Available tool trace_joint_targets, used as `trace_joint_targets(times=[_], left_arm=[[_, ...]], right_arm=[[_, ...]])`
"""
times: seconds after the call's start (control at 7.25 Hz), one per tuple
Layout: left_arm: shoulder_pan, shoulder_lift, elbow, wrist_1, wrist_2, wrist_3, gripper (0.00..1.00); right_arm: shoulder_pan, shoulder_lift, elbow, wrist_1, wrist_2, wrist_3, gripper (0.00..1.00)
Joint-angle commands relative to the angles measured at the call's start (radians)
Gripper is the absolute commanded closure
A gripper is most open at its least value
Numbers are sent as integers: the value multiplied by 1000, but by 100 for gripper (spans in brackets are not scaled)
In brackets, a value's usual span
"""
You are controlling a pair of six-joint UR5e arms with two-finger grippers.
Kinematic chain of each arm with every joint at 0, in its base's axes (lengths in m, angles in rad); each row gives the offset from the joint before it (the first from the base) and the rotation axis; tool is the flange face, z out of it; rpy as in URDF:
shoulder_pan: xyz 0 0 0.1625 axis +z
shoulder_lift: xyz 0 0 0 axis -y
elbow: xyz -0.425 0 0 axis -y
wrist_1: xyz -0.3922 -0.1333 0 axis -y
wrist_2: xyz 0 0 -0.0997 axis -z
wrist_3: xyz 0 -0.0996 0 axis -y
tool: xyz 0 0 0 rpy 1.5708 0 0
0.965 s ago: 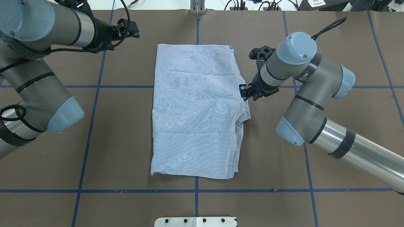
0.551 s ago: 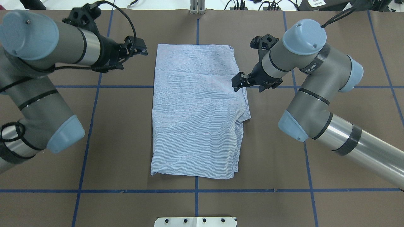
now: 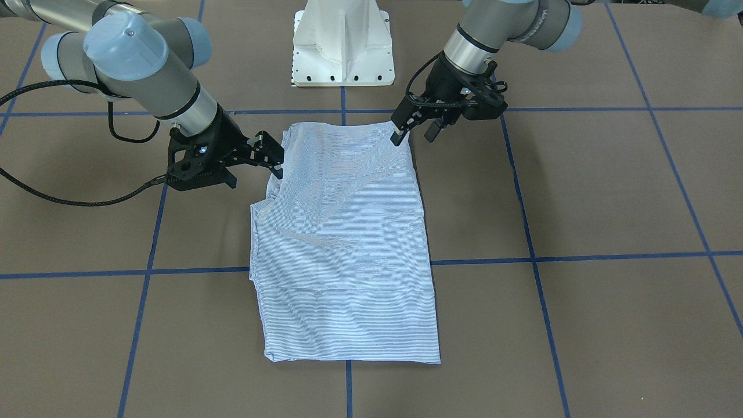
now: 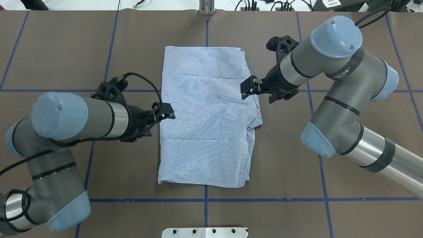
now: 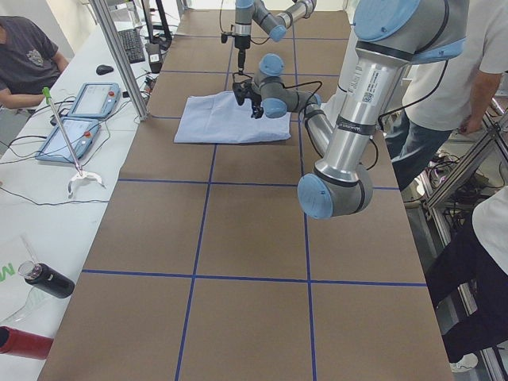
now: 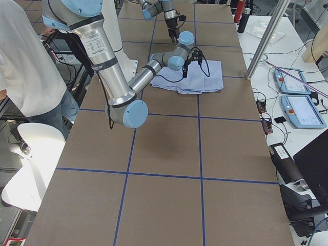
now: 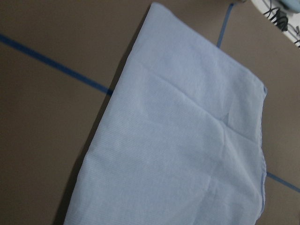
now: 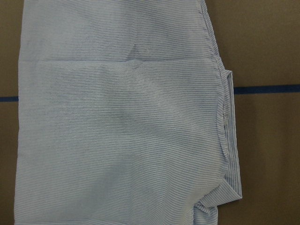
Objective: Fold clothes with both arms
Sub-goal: 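Lift the right gripper while the left gripper moves to the shirt's nearest corner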
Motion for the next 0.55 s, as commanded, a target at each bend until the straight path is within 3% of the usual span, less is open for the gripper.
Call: trace_joint_targets(times=[0.0,0.41], left_arm=[[146,92,-11,-79,90,-118,0],[206,94,36,-70,129,-146,0]], right_arm=[[-26,-3,23,-1,4,45,0],[-36,-1,21,-1,0,45,0]])
